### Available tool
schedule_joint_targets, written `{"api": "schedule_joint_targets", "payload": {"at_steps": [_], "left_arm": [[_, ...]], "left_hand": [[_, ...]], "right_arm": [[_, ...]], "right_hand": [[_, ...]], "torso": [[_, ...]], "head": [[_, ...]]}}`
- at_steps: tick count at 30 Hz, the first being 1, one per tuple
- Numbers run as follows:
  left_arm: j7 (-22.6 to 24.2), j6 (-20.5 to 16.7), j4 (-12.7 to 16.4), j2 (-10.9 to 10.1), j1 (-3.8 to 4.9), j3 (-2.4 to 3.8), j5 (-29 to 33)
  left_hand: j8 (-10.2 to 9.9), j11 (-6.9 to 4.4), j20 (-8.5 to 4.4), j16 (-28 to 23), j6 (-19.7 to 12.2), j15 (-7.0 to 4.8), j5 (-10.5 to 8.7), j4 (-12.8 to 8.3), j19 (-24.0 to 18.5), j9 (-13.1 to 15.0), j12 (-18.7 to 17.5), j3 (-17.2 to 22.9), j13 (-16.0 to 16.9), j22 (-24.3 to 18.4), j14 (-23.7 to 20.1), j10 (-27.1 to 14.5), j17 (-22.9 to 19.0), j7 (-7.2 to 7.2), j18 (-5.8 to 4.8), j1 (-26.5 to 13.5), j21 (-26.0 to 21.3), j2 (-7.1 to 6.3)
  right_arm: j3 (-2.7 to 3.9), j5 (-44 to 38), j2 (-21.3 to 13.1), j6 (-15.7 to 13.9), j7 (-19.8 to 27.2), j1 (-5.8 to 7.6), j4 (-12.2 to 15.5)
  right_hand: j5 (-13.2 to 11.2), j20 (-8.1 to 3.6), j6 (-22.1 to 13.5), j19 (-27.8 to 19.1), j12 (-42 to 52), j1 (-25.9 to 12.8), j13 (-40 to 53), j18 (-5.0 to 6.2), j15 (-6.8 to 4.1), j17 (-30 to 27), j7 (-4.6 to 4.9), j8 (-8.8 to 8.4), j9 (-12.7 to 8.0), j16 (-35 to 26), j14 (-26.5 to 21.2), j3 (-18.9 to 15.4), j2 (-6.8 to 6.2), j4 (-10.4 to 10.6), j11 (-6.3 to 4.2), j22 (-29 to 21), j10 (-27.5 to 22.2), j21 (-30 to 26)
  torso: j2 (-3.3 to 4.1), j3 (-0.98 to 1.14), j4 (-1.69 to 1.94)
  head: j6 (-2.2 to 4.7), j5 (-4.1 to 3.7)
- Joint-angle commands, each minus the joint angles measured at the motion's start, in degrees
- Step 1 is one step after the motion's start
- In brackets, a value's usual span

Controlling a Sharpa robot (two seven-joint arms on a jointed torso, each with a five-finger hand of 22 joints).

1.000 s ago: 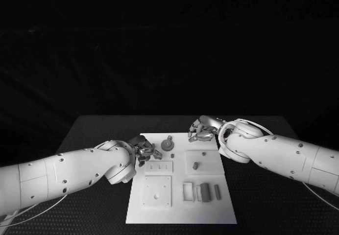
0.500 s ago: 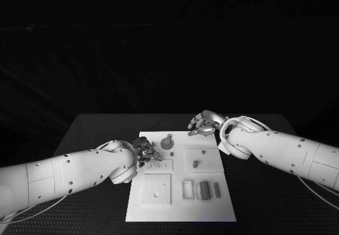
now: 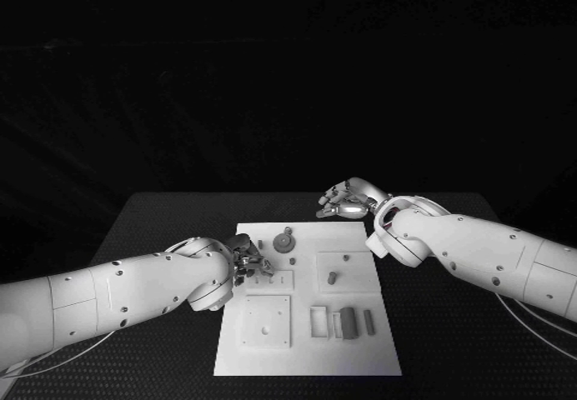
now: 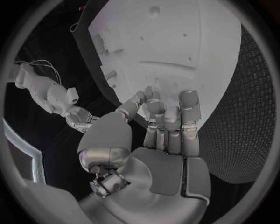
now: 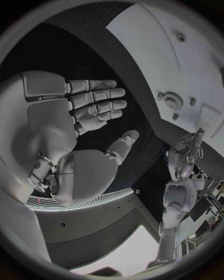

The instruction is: Assemble the parts on the task board

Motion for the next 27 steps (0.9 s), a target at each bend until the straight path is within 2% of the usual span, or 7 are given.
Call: {"api": "schedule_joint_targets", "payload": {"at_steps": [1, 4, 12, 16, 24, 27], "left_arm": [[-1.0, 1.1, -0.2, 0.2, -0.31, 0.04, -0.5], [-1.0, 0.8, -0.4, 0.5, -0.57, 0.05, -0.5], [-1.0, -0.2, -1.4, 1.2, -0.73, 0.05, -0.5], [-1.0, -0.1, -1.6, 1.2, -0.79, 0.05, -0.8], [-0.8, 0.3, -2.0, 1.5, -0.85, 0.05, -1.1], [-1.0, 0.7, -2.2, 1.7, -0.92, 0.05, -1.1]], "left_hand": [[0.4, -0.68, -2.17, 0.1, -0.2, -4.17, 0.17, 0.0, 2.7, 2.6, 0.2, 0.3, 0.1, 0.1, 4.5, 0.3, -0.1, 0.08, 1.68, 1.1, 0.2, 1.46], [0.4, -0.67, -2.15, 0.1, -0.2, -4.17, 0.17, 0.0, 2.7, 2.6, 0.2, 0.3, 0.1, 0.1, 4.5, 0.3, -0.1, 0.08, 1.66, 1.0, 0.1, 1.46], [0.3, -0.64, -2.07, 0.2, -0.2, -4.14, 0.13, 0.0, 2.6, 2.6, 0.1, 0.2, 0.0, 0.1, 4.4, 0.2, -0.4, 0.11, 1.58, 0.6, 0.1, 1.15], [0.4, -0.62, -2.03, 0.2, -0.1, -4.11, 0.13, 0.4, 2.5, 2.7, 0.1, -0.2, 0.0, 0.2, 4.3, 0.1, -0.6, 0.12, 1.54, -0.2, 0.0, 0.56], [0.4, -0.64, -2.09, 0.2, -0.1, -4.14, 0.13, 0.5, 2.5, 2.8, 0.0, -0.2, 0.0, 0.2, 4.3, 0.1, -0.7, 0.11, 1.59, -0.3, -0.1, 0.41], [0.4, -0.64, -2.09, 0.2, -0.1, -4.14, 0.13, 0.5, 2.5, 2.8, 0.0, -0.2, 0.0, 0.2, 4.3, 0.1, -0.7, 0.11, 1.59, -0.3, -0.1, 0.41]], "right_arm": [[0.03, 4.2, 0.1, -2.5, 3.4, 0.03, -0.1], [0.03, 5.1, 0.1, -3.8, 3.9, 0.03, -0.1], [0.03, 6.5, -0.1, -4.6, 4.2, 0.04, 0.4], [0.03, 6.5, -0.1, -4.7, 4.1, 0.04, 0.5], [0.03, 6.7, 0.0, -4.8, 4.3, 0.04, 0.5], [0.03, 6.7, 0.1, -4.8, 4.4, 0.04, 0.5]], "right_hand": [[-0.1, 0.11, -0.5, -0.9, -2.0, 0.8, -3.7, -0.79, 0.56, -1.8, 0.36, 0.08, -0.2, -2.6, 0.6, -0.6, 0.22, 0.3, 0.37, 0.8, 1.5, -0.3], [-0.1, 0.15, -0.2, -0.8, -2.7, 1.1, -6.4, -0.67, 0.44, -2.8, 0.95, 0.49, -0.4, -3.8, 1.7, -1.0, 0.39, 0.3, 0.52, 1.3, 3.3, -0.4], [-0.1, 0.26, -0.3, -0.3, -3.7, 1.1, -9.8, -0.36, 0.21, -3.5, 1.16, 0.73, -1.0, -4.8, 3.0, -1.5, 0.42, 0.5, 0.58, 1.7, 4.4, -0.8], [-0.1, 0.27, -0.3, -0.1, -3.8, 0.9, -10.3, -0.26, 0.12, -3.6, 1.2, 0.75, -1.2, -4.9, 3.3, -1.7, 0.34, 0.7, 0.61, 1.7, 4.5, -0.9], [-0.1, 0.34, -0.6, -0.1, -4.4, 1.0, -11.6, -0.18, 0.15, -3.8, 1.12, 0.71, -1.4, -5.3, 3.4, -1.8, 0.1, 0.7, 0.86, 1.8, 4.1, -1.2], [-0.1, 0.24, -0.8, 0.9, -4.9, 1.0, -12.8, 0.27, -0.32, -3.7, 0.93, 0.77, -1.7, -5.0, 4.7, -1.9, 0.04, 0.9, 1.13, 2.0, 3.5, -1.1]], "torso": [[0.02, 0.02, 0.0], [0.01, 0.01, -0.02], [0.08, 0.02, 0.02], [0.07, 0.02, 0.01], [0.04, 0.05, 0.0], [0.01, 0.07, -0.02]], "head": [[-0.05, -0.06], [-0.13, -0.1], [-0.54, -0.32], [-0.73, -0.35], [-0.83, -0.45], [-0.9, -0.44]]}}
